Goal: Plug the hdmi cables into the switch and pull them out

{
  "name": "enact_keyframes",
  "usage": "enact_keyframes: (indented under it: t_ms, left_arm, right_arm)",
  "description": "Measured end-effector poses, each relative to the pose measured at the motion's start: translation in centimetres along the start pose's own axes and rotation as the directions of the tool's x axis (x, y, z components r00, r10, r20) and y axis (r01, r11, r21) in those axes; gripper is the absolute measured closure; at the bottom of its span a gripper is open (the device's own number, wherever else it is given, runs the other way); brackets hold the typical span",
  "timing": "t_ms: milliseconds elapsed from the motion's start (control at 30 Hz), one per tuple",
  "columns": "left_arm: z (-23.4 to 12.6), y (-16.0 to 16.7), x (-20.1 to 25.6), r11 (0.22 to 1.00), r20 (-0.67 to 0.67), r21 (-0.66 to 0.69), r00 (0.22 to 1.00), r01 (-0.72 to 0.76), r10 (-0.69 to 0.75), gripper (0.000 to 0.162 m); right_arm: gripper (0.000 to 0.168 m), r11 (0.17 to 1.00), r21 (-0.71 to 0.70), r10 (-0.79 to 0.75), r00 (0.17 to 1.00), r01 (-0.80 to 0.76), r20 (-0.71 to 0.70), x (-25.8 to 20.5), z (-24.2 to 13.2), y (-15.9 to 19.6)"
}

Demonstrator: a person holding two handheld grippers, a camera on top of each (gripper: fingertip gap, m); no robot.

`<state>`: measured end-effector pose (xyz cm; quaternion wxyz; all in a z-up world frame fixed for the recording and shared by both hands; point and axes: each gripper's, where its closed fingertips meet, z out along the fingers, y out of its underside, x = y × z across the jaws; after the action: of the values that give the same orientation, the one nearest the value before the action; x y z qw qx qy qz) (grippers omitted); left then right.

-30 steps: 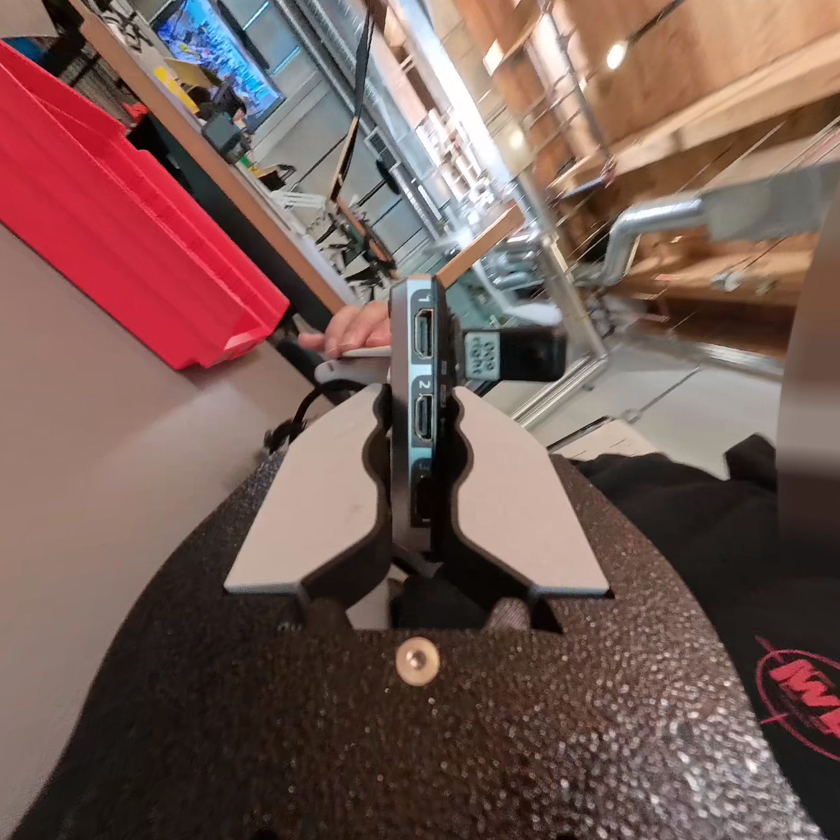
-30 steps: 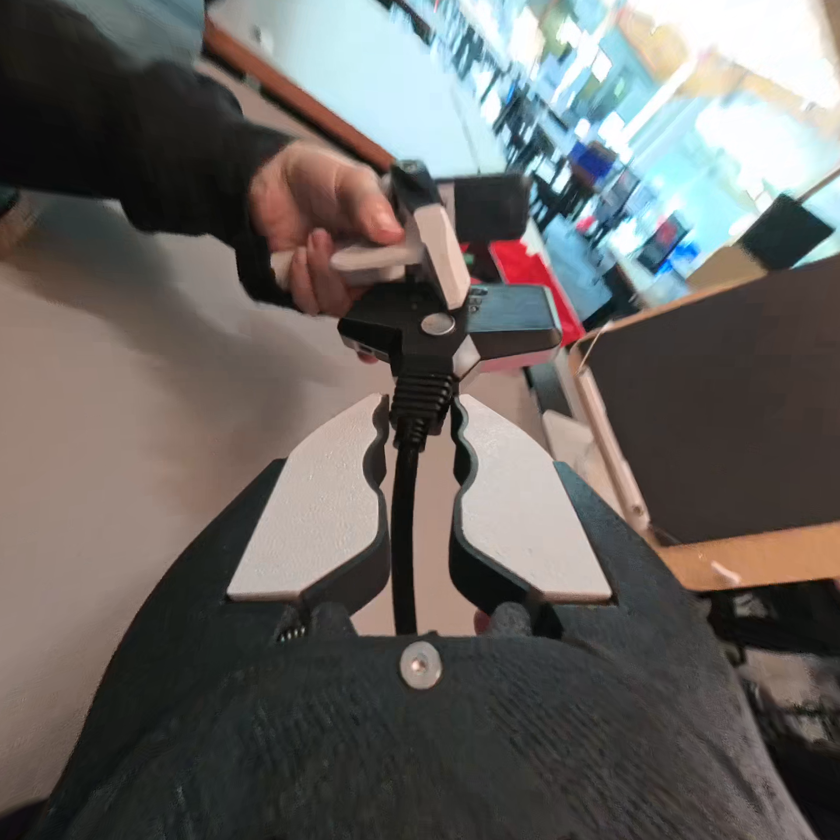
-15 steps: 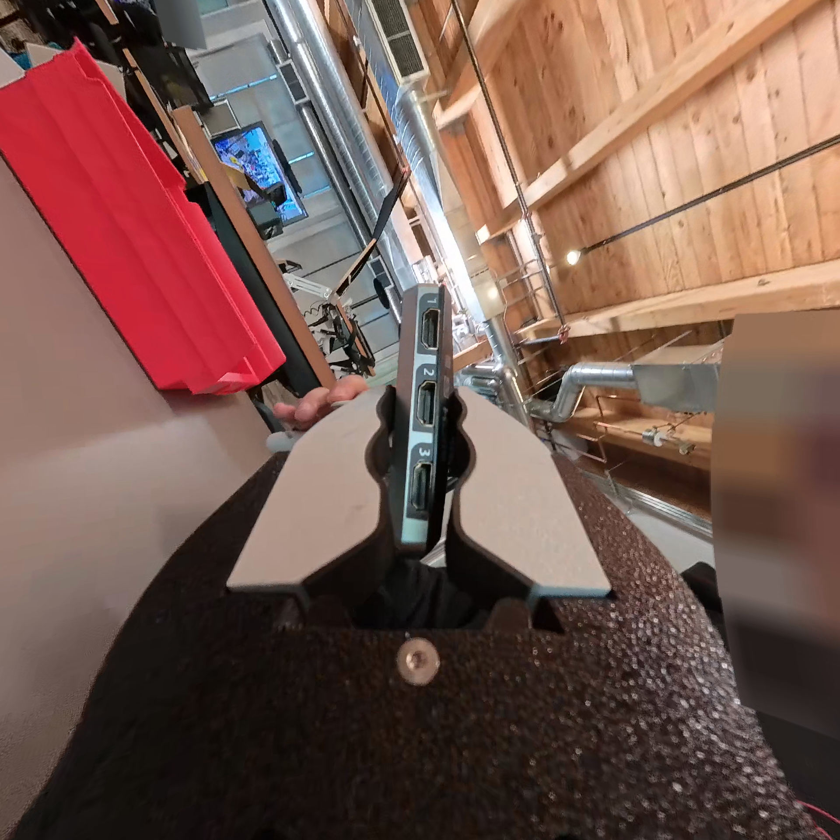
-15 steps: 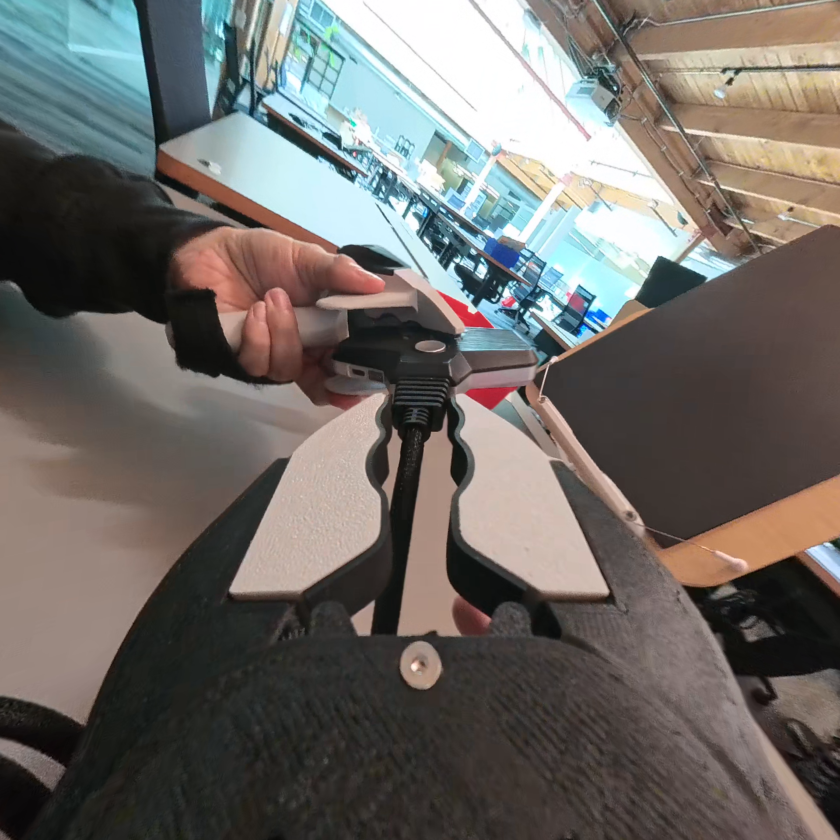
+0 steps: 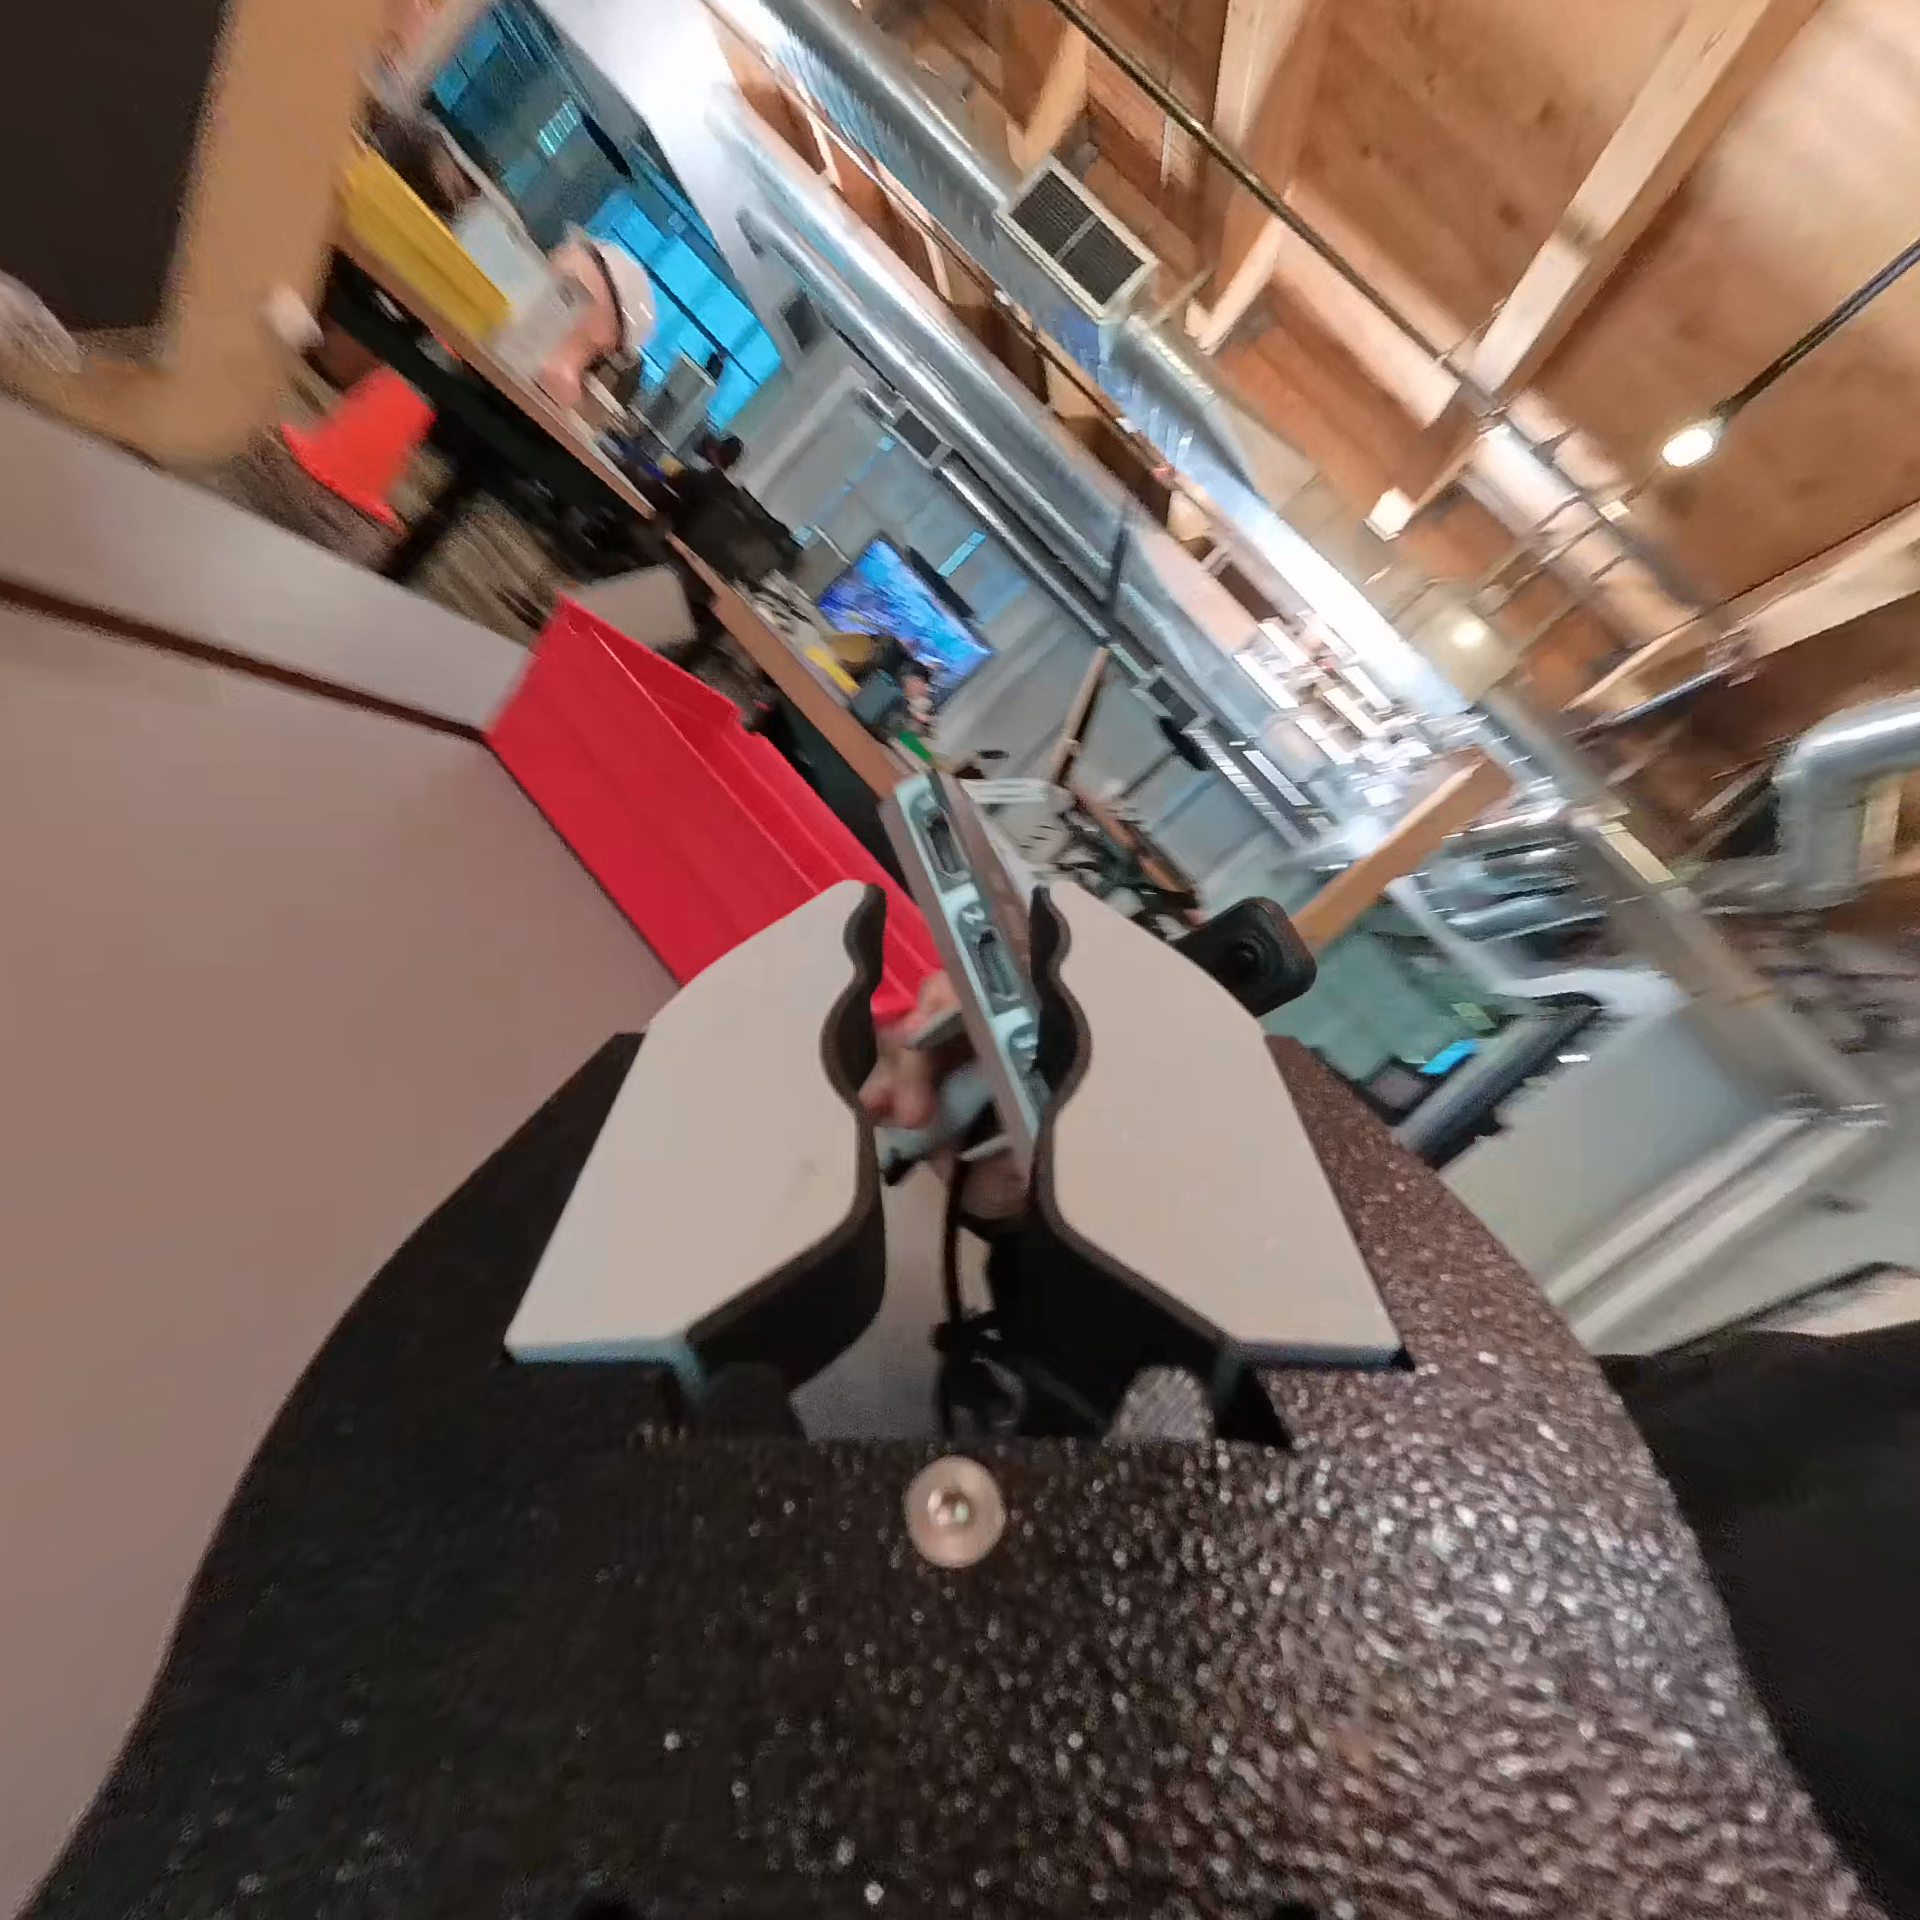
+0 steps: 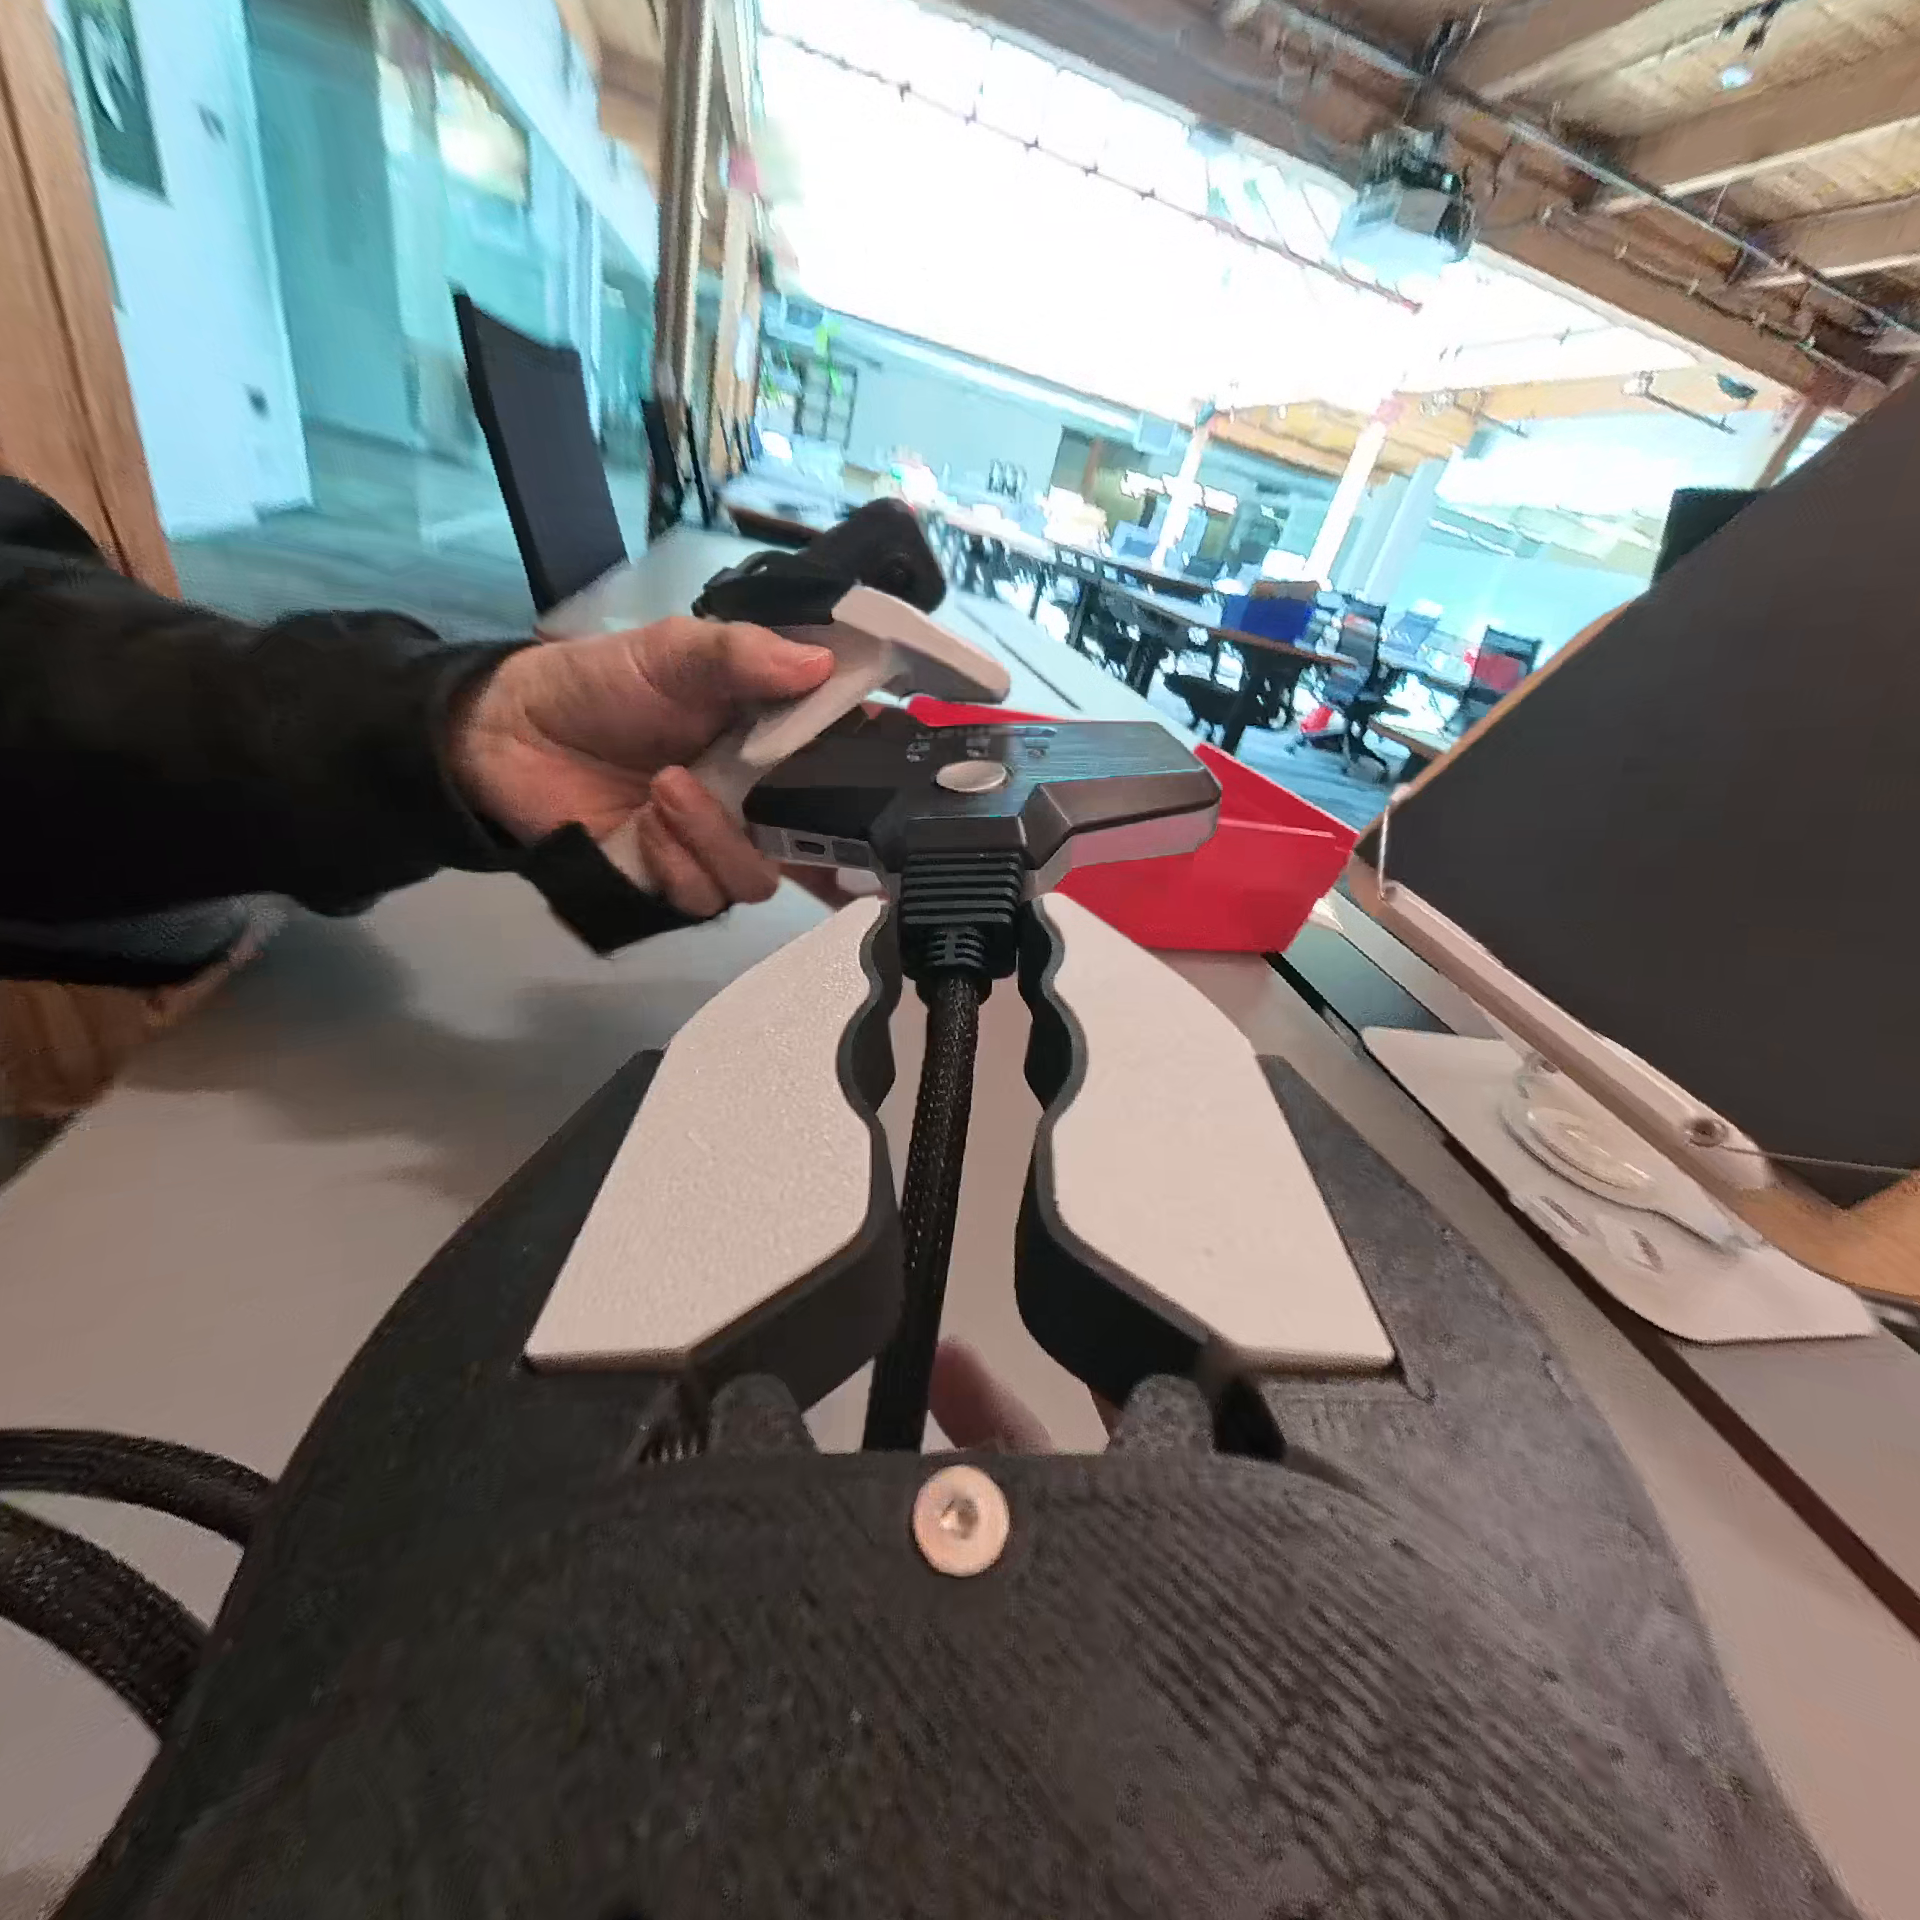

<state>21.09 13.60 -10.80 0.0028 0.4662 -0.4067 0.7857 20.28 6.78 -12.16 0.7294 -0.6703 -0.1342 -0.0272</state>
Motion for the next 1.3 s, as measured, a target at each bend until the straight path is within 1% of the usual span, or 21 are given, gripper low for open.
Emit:
enact_keyframes:
  t_ms: [67, 133, 167, 233, 300, 333, 367, 433, 500, 533, 633, 767, 867, 900, 933, 1000, 1033, 1067, 1167, 1200, 1300]
  left_arm:
    - [-2.0, -2.4, -0.2, 0.991, 0.092, 0.001, 0.987, -0.136, 0.135, 0.129]
    - [-4.8, -4.7, -1.7, 0.958, 0.250, -0.087, 0.925, -0.274, 0.287, 0.126]
    - [-6.7, -6.1, -3.2, 0.929, 0.352, -0.166, 0.860, -0.330, 0.369, 0.125]
    - [-11.6, -9.2, -6.8, 0.860, 0.546, -0.354, 0.666, -0.366, 0.508, 0.124]
    - [-17.1, -12.1, -10.3, 0.813, 0.665, -0.518, 0.472, -0.267, 0.579, 0.122]
    - [-19.7, -13.4, -11.9, 0.806, 0.705, -0.562, 0.403, -0.185, 0.584, 0.121]
    - [-22.0, -14.7, -13.4, 0.812, 0.743, -0.574, 0.351, -0.104, 0.570, 0.120]
    - [-25.3, -17.0, -16.3, 0.853, 0.819, -0.522, 0.284, 0.011, 0.498, 0.124]
    - [-27.3, -18.5, -19.0, 0.880, 0.868, -0.469, 0.226, 0.080, 0.442, 0.128]
    - [-27.8, -18.7, -20.2, 0.878, 0.876, -0.465, 0.205, 0.115, 0.437, 0.129]
    - [-28.6, -18.0, -23.2, 0.829, 0.861, -0.509, 0.143, 0.233, 0.489, 0.122]
    - [-29.4, -16.8, -26.0, 0.793, 0.867, -0.487, 0.092, 0.366, 0.490, 0.118]
    - [-30.0, -16.8, -27.3, 0.782, 0.855, -0.493, 0.046, 0.381, 0.517, 0.133]
    - [-30.4, -17.0, -27.4, 0.764, 0.831, -0.522, 0.027, 0.379, 0.555, 0.147]
    - [-30.5, -17.1, -27.4, 0.746, 0.809, -0.552, 0.023, 0.372, 0.587, 0.148]
    - [-29.9, -17.3, -27.0, 0.746, 0.798, -0.584, 0.057, 0.320, 0.600, 0.149]
    - [-29.8, -17.7, -26.7, 0.740, 0.783, -0.605, 0.053, 0.294, 0.619, 0.150]
    - [-29.6, -18.0, -26.2, 0.729, 0.765, -0.631, 0.058, 0.265, 0.641, 0.150]
    - [-28.1, -18.9, -24.1, 0.678, 0.696, -0.718, 0.124, 0.157, 0.707, 0.151]
    - [-27.1, -19.3, -23.1, 0.659, 0.665, -0.746, 0.155, 0.099, 0.730, 0.151]
    - [-22.7, -20.6, -18.9, 0.587, 0.539, -0.795, 0.263, -0.154, 0.800, 0.151]
  right_arm:
    - [0.146, 0.995, 0.082, 0.056, 0.998, -0.057, 0.015, 0.5, -1.0, -0.5]
    - [0.146, 0.987, 0.133, 0.091, 0.996, -0.093, 0.020, 1.1, -2.0, -0.7]
    - [0.146, 0.987, 0.135, 0.090, 0.996, -0.090, 0.010, 1.3, -2.4, -0.5]
    - [0.146, 0.989, 0.124, 0.079, 0.997, -0.079, 0.003, 1.5, -3.0, 0.0]
    - [0.146, 0.987, 0.139, 0.088, 0.996, -0.086, -0.008, 1.7, -3.2, 0.3]
    - [0.146, 0.984, 0.149, 0.097, 0.995, -0.095, -0.006, 1.7, -3.3, 0.4]
    - [0.146, 0.983, 0.154, 0.103, 0.995, -0.101, -0.005, 1.8, -3.3, 0.5]
    - [0.146, 0.985, 0.147, 0.098, 0.995, -0.096, -0.013, 1.8, -3.3, 0.6]
    - [0.146, 0.983, 0.155, 0.102, 0.995, -0.098, -0.015, 1.7, -3.4, 0.6]
    - [0.146, 0.982, 0.161, 0.102, 0.995, -0.098, -0.016, 1.6, -3.5, 0.5]
    - [0.146, 0.983, 0.158, 0.098, 0.995, -0.094, -0.018, 1.3, -3.8, 0.6]
    - [0.146, 0.982, 0.160, 0.104, 0.994, -0.098, -0.032, 1.4, -4.3, 0.8]
    - [0.146, 0.980, 0.167, 0.112, 0.993, -0.105, -0.030, 1.5, -4.5, 0.8]
    - [0.146, 0.980, 0.168, 0.113, 0.993, -0.107, -0.029, 1.5, -4.5, 0.9]
    - [0.146, 0.981, 0.164, 0.114, 0.993, -0.108, -0.027, 1.5, -4.4, 1.0]
    - [0.146, 0.983, 0.151, 0.111, 0.994, -0.106, -0.025, 1.4, -4.3, 1.2]
    - [0.146, 0.984, 0.147, 0.109, 0.994, -0.104, -0.024, 1.3, -4.3, 1.3]
    - [0.146, 0.983, 0.148, 0.109, 0.994, -0.105, -0.021, 1.3, -4.3, 1.3]
    - [0.146, 0.981, 0.159, 0.115, 0.993, -0.111, -0.016, 1.3, -4.3, 1.1]
    - [0.146, 0.981, 0.162, 0.115, 0.993, -0.111, -0.016, 1.3, -4.4, 1.0]
    - [0.146, 0.981, 0.162, 0.107, 0.994, -0.104, -0.012, 1.1, -4.4, 0.9]
